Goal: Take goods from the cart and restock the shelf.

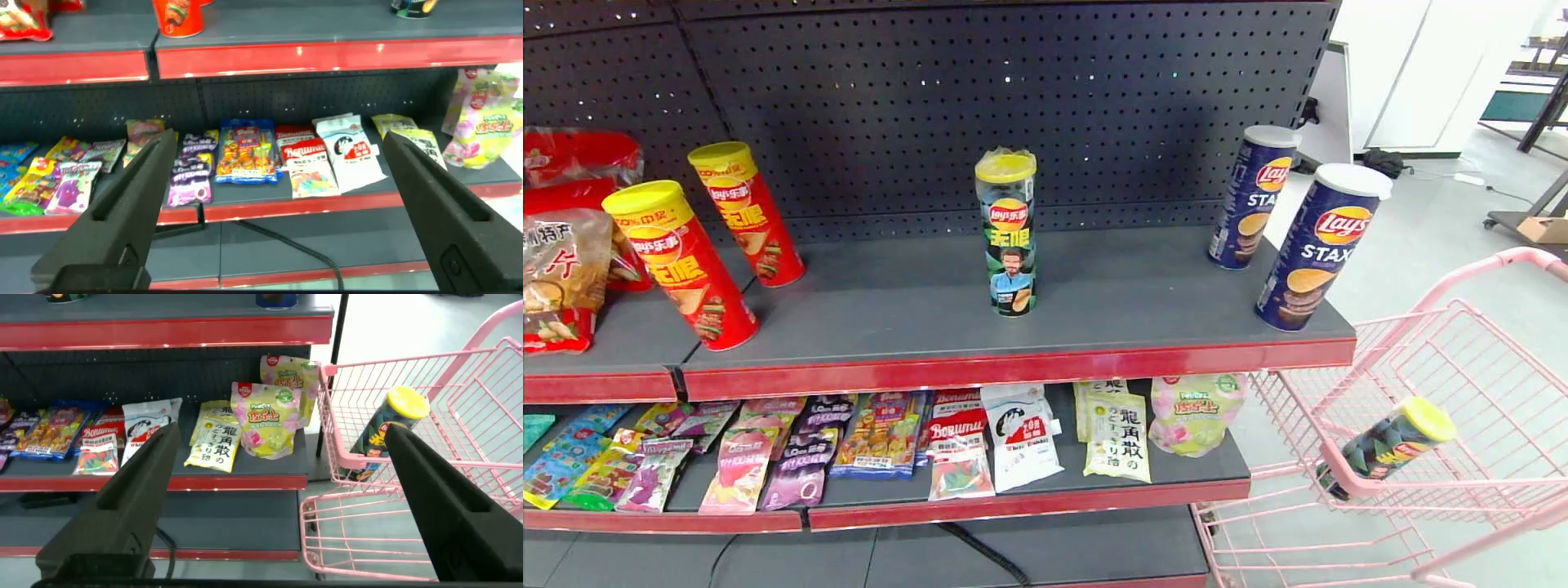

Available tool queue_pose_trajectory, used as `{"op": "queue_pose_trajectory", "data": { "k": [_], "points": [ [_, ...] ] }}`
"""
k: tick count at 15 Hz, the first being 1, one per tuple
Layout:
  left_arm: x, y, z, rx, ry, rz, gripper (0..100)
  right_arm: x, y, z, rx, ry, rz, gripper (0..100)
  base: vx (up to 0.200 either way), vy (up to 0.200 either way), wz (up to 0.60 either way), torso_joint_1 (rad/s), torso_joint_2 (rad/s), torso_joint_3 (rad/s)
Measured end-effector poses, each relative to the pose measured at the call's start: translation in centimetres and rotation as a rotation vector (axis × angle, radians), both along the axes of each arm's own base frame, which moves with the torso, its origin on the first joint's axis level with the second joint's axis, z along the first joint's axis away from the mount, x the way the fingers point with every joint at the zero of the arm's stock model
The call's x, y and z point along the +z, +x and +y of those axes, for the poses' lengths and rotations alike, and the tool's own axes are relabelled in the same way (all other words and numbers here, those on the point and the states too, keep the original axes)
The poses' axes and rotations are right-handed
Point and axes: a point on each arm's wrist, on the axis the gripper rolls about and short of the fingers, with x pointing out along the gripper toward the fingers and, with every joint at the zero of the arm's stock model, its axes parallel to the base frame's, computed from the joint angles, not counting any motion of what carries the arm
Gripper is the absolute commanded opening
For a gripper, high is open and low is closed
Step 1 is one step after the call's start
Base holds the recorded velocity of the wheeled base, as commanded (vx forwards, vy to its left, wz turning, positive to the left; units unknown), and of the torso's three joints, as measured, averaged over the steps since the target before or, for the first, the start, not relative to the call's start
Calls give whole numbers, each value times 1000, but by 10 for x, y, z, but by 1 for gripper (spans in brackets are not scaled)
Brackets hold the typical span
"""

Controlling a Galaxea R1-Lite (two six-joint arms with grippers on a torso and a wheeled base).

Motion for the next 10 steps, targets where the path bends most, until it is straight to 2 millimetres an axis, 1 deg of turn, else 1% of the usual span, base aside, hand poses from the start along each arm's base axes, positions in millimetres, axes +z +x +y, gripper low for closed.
{"op": "queue_pose_trajectory", "data": {
  "k": [10],
  "points": [
    [0,0,0,0,0,1,100,0,0,0,-1,0,0,100,0,-200,0,4,1,0]
  ]
}}
